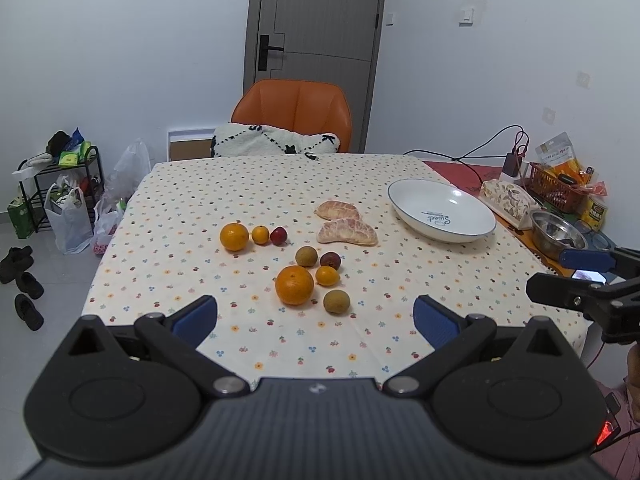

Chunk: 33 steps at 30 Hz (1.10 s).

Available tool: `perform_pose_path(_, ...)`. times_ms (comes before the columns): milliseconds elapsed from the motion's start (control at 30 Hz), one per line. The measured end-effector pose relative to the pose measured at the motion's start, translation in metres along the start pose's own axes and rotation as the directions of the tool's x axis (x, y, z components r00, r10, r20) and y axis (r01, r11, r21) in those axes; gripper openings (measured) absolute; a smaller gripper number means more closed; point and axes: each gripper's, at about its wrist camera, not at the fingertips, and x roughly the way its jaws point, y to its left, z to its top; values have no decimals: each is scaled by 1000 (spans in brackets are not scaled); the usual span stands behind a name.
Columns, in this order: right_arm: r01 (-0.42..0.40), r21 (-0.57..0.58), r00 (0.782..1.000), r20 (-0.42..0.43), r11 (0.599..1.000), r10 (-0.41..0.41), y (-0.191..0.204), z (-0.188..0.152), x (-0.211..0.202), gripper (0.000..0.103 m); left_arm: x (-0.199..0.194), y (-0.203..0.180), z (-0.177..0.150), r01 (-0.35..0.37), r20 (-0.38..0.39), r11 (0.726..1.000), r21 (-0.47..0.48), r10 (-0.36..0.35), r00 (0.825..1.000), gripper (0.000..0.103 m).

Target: Organize fruits

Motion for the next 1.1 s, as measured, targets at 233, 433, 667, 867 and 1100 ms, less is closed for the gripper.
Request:
perform_pose_path(233, 3, 0, 1000, -2, 1000, -3, 0, 0, 2, 103, -1, 0, 0, -2, 0, 1000, -5, 2, 1000, 103)
perform_pose_path(433, 5, 0, 1000, -1, 1000, -5, 0, 0, 2, 103, -1, 0, 1, -1, -1, 1000, -5, 1, 1000, 103)
perform_pose_path(667, 5, 0, 1000, -1, 1000, -5, 0, 0, 1, 103, -1, 0, 1, -3, -1, 1000, -5, 3, 1000, 103)
perform_pose_path(867, 6, 0, 1000, -2, 1000, -6, 0, 0, 2, 103, -1, 1, 1, -3, -1, 1000, -5, 3, 1000, 103)
perform_pose_path(1100, 7, 0, 1000, 0, 1000, -7, 0, 0, 2, 103, -2, 1, 2, -4, 4, 1000, -11, 4, 1000, 103)
